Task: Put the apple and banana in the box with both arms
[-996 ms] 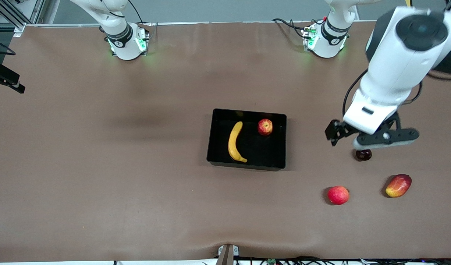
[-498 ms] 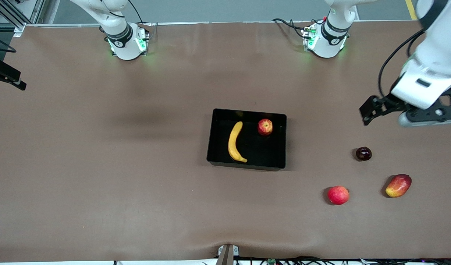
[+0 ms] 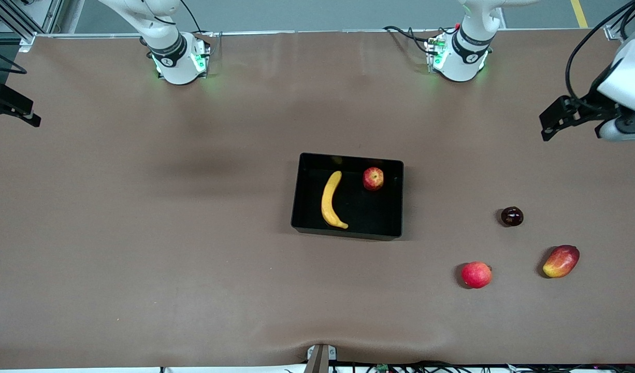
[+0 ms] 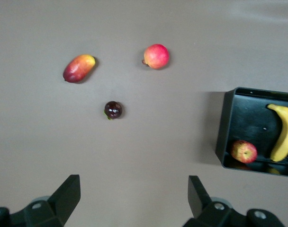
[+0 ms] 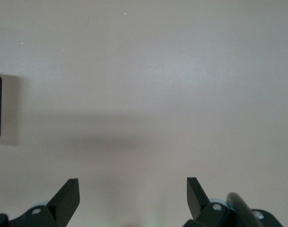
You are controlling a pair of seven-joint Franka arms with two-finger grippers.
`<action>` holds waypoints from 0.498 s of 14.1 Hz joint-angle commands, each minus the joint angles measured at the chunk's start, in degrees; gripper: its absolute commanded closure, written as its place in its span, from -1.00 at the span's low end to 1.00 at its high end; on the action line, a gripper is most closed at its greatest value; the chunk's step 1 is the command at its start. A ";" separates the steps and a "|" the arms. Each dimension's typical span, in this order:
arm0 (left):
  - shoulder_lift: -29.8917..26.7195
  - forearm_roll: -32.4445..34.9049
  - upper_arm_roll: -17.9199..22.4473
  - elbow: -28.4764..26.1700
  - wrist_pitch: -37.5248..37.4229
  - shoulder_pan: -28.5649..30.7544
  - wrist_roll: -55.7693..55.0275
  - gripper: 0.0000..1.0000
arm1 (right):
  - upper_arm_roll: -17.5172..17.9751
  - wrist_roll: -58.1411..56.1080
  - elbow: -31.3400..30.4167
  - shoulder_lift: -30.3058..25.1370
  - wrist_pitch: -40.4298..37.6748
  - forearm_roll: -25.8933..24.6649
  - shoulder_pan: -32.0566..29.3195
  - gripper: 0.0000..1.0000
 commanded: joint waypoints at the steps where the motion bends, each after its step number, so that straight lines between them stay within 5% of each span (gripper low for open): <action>1: -4.40 -2.36 1.77 -4.44 0.08 0.21 1.13 -1.00 | 0.42 -0.03 0.10 -0.22 -0.48 -0.04 0.53 -1.00; 7: -6.07 -2.36 1.06 -5.50 -0.28 1.79 1.92 -1.00 | 0.42 0.06 0.10 -0.22 -0.31 0.22 0.53 -1.00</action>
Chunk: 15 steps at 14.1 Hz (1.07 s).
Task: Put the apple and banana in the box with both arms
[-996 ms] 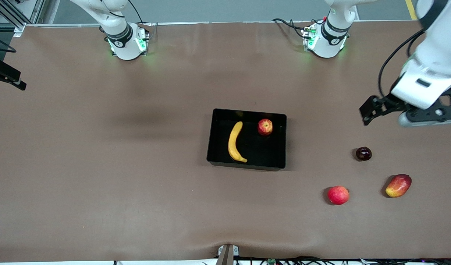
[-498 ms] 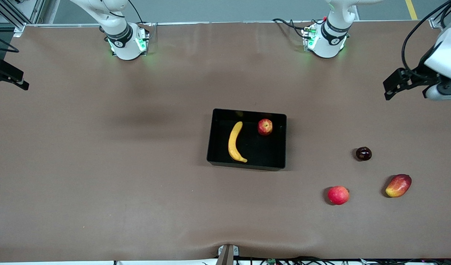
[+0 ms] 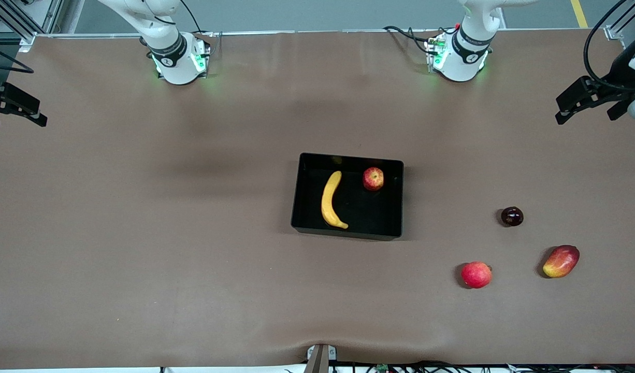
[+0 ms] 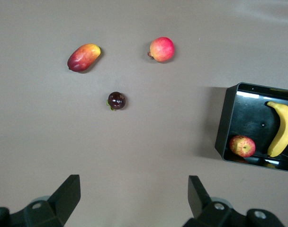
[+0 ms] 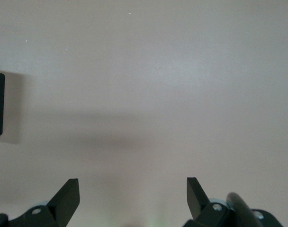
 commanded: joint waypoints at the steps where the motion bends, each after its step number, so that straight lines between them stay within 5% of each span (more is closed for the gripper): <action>1: -1.15 -1.15 -0.44 -1.18 -0.22 0.96 2.10 -1.00 | -0.03 0.06 0.11 -0.22 -0.17 0.20 0.14 -1.00; 9: 0.35 -0.44 -0.52 -0.21 -0.22 0.52 2.54 -1.00 | -0.03 0.06 0.11 -0.22 -0.61 0.38 0.75 -1.00; 15: 0.44 -0.44 -0.52 -0.21 -1.80 0.60 2.46 -1.00 | -7.14 0.06 0.11 -0.14 -0.43 0.38 8.04 -1.00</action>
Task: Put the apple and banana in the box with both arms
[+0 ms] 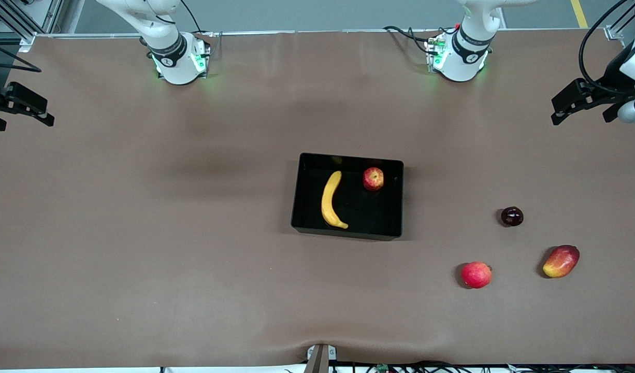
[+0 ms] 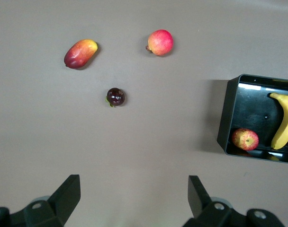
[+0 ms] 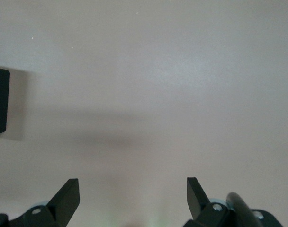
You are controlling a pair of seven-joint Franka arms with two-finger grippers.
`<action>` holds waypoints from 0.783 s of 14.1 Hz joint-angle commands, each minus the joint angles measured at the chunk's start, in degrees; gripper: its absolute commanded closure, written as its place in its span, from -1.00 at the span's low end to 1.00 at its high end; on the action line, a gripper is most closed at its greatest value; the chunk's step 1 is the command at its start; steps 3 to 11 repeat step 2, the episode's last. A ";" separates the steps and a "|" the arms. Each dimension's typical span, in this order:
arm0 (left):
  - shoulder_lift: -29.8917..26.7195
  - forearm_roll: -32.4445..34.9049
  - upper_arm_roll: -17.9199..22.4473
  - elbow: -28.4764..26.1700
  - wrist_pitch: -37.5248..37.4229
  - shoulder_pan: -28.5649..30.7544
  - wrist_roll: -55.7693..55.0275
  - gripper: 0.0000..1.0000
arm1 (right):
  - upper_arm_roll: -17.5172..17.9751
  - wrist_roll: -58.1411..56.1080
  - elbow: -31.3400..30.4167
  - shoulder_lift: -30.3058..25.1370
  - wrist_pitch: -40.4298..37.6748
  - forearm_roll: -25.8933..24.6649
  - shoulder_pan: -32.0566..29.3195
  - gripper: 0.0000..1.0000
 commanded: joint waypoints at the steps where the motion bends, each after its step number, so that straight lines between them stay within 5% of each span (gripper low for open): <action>1: -0.05 -0.44 -0.30 0.36 -1.27 0.41 0.97 -1.00 | -3.14 0.03 0.12 -0.14 -0.19 0.32 2.54 -1.00; 11: -0.05 -0.44 -0.30 0.36 -1.27 0.32 0.97 -1.00 | -3.22 0.03 0.12 -0.14 -0.19 0.32 2.98 -1.00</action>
